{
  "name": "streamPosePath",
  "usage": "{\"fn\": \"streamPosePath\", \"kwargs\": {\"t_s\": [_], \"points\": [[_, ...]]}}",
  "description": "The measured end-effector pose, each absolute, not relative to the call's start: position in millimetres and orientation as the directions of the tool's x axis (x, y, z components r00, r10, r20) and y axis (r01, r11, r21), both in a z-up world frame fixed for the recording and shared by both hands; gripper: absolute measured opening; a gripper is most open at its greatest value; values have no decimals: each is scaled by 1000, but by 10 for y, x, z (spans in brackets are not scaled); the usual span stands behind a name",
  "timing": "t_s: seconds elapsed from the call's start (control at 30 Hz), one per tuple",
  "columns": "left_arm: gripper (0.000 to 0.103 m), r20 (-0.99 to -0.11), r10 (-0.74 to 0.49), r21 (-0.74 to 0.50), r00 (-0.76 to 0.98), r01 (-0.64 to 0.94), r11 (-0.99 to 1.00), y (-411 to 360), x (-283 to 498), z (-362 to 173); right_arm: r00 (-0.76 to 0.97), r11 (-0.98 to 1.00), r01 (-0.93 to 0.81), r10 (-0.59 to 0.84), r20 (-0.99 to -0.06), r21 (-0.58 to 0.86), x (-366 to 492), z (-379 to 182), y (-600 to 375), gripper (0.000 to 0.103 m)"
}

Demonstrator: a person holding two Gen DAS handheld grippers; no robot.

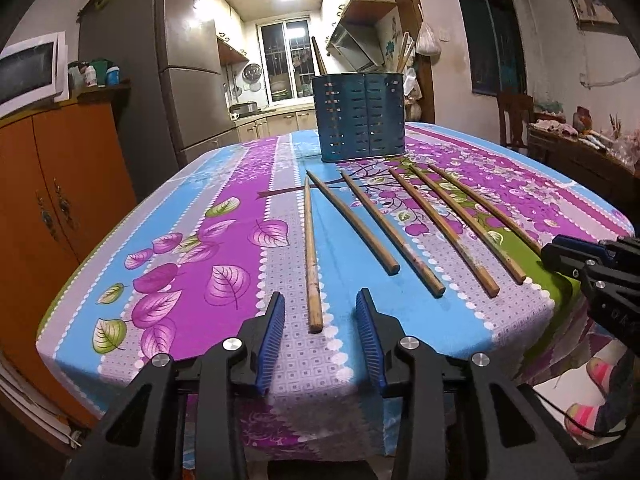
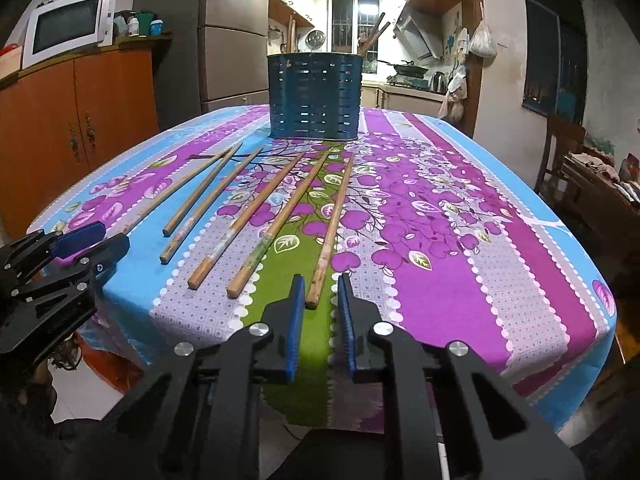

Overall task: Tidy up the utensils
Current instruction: 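Close the right tool on a chopstick while the left tool closes on another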

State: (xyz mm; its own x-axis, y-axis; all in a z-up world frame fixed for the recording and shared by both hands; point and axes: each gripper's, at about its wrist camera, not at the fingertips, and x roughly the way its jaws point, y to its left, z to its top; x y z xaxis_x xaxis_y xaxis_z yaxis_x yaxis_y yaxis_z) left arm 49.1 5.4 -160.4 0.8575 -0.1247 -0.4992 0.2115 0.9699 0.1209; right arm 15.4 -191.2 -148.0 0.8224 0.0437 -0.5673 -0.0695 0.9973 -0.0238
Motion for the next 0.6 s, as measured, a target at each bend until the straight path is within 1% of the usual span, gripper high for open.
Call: {"fn": "streamPosePath", "kwargs": {"t_s": [0.27,0.4,0.47,0.5,0.57,0.6], "points": [[38,-493,-147,87,858,217,972,96,504,-1621,828,999,-38,16,-561,-29,186,-1489,-1885,12],[30,-486,-164,80,859,231,970,86,505,-1628,829,999,-28,5,-559,-32,174,-1500,-1874,12],[28,-483,-178,69,857,240,968,86,504,-1633,830,999,-22,1,-558,-31,171,-1502,-1870,12],[28,-482,-181,64,857,241,968,89,505,-1635,830,999,-22,2,-558,-29,168,-1503,-1869,11],[27,-483,-194,50,854,248,968,108,514,-1636,830,999,-28,13,-557,-19,166,-1502,-1867,6],[27,-483,-196,47,853,249,967,111,512,-1638,831,999,-28,13,-556,-17,164,-1502,-1862,6]]}}
